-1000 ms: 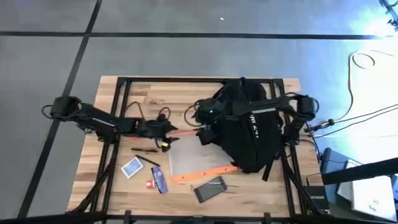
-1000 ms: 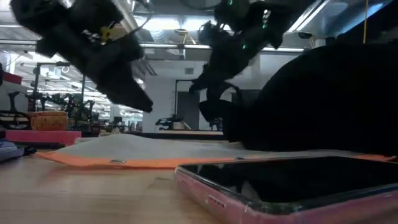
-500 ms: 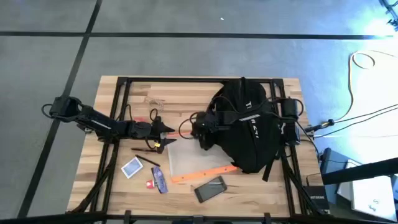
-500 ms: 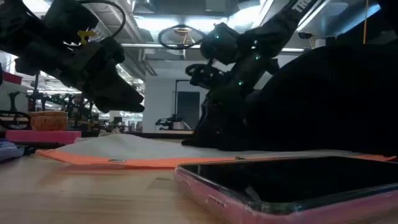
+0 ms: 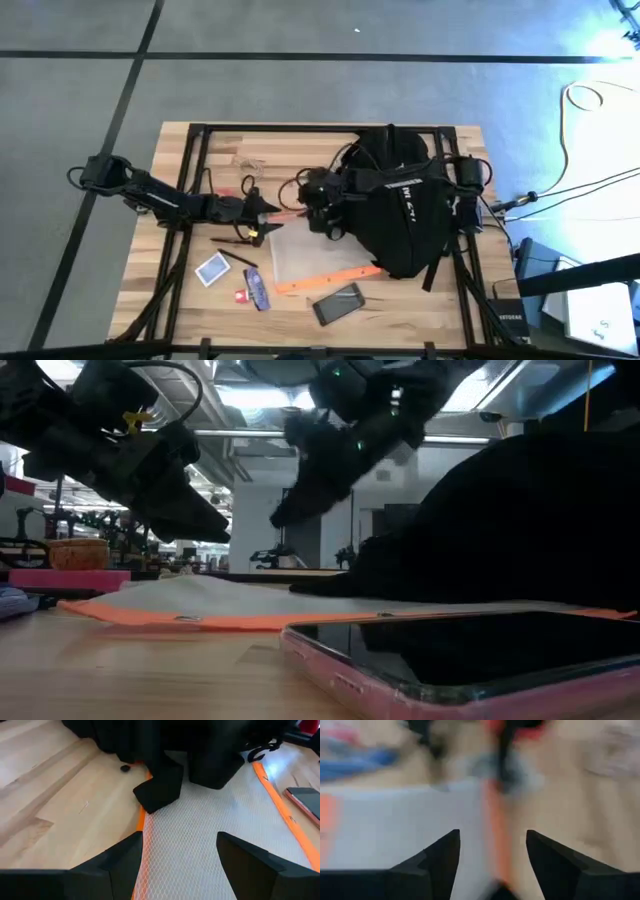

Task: Unpack backpack
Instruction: Open the transparent white zip bag

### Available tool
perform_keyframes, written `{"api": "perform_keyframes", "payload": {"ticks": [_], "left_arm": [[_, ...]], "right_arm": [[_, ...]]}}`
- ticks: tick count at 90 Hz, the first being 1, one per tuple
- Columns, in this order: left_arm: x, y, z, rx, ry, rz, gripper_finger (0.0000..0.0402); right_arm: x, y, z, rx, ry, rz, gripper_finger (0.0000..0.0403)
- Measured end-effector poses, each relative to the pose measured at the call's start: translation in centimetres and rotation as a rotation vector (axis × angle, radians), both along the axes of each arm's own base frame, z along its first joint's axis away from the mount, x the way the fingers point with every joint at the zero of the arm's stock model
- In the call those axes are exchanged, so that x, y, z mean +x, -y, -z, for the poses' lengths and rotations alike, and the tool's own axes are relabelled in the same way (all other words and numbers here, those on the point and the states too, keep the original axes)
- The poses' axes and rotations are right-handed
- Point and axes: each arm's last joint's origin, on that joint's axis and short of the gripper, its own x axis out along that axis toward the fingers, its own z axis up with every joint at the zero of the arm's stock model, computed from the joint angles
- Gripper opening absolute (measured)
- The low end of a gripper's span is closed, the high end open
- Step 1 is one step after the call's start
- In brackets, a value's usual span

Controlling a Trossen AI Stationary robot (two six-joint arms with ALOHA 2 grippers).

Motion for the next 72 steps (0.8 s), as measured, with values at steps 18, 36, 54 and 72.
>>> {"api": "perform_keyframes", "payload": {"ticks": [18, 36, 54, 72], "left_arm": [[0.0, 0.0, 0.0, -0.037, 0.01, -0.009, 0.024], [0.9, 1.7, -1.0, -0.118, 0.01, 0.187, 0.024], [2.8, 3.5, -1.5, -0.04, -0.025, 0.297, 0.024], [5.2, 4.2, 0.1, -0.043, -0.117, 0.347, 0.0239]], "right_arm": [[-0.6, -0.9, 1.7, 0.069, -0.179, -0.099, 0.0179], [-1.7, 0.6, 2.6, 0.016, -0.31, -0.061, 0.0151], [-2.3, 1.5, 2.9, 0.016, -0.361, -0.083, 0.0146], [-2.1, 0.9, 3.0, 0.127, -0.33, -0.175, 0.0146]]}}
